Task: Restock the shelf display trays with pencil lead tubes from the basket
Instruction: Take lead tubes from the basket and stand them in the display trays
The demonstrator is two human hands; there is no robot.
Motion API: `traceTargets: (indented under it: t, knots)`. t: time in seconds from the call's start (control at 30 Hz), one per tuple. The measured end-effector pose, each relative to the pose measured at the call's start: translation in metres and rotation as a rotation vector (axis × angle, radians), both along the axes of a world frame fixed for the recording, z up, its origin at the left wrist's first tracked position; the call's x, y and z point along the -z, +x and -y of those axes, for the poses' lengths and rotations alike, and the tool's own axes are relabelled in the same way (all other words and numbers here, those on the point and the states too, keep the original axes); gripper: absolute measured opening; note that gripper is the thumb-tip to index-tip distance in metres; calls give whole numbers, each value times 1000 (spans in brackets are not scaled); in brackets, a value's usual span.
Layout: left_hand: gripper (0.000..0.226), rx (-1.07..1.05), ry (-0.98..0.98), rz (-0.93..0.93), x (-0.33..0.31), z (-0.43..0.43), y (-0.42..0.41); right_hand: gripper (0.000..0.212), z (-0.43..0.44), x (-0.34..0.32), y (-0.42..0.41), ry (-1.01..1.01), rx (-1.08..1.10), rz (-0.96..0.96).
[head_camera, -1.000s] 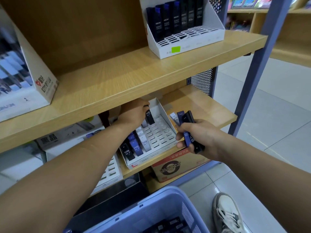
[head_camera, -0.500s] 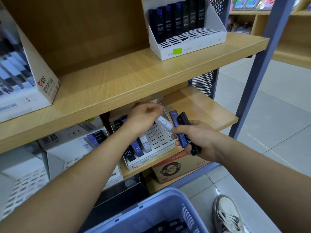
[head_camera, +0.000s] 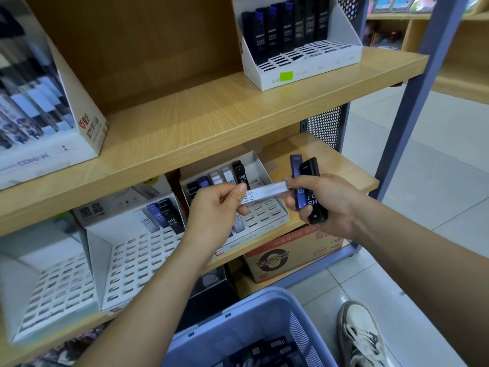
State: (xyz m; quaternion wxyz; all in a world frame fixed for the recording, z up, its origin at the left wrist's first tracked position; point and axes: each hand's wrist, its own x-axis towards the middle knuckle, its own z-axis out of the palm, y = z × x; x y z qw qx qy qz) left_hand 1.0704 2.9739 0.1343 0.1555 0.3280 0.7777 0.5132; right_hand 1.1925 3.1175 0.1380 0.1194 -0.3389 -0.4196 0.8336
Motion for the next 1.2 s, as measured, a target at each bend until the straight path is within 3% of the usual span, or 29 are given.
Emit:
traceTargets:
  t: [0.1,0.3,0.37,0.47,0.57,0.73,0.9,1.2]
  knots:
    - [22,-21,24,60,1,3,2,16,-1,2,0,56,-45,-13]
    - [13,-25,91,287,1,16,-2,6,4,8,-4,360,-212,107]
    - [13,-39,86,285,0,26,-5,5,8,9,-5,389,-294,150]
    - [11,-48,3,182,0,44,-11,18,15,11,-10,406,-380,243]
    - [9,-46,-49,111,-5,57,-21,13,20,13,-14,442,-390,309]
    - [7,6,-286,-52,-19,87,-51,17,24,9,-19,476,-475,254]
    - [10,-131,-362,-183,-8,122,-76,22,47,0,-28,439,-731,241]
    - [10,-293,-440,-568,15,147,-126,18,72,7,-52,497,-648,265]
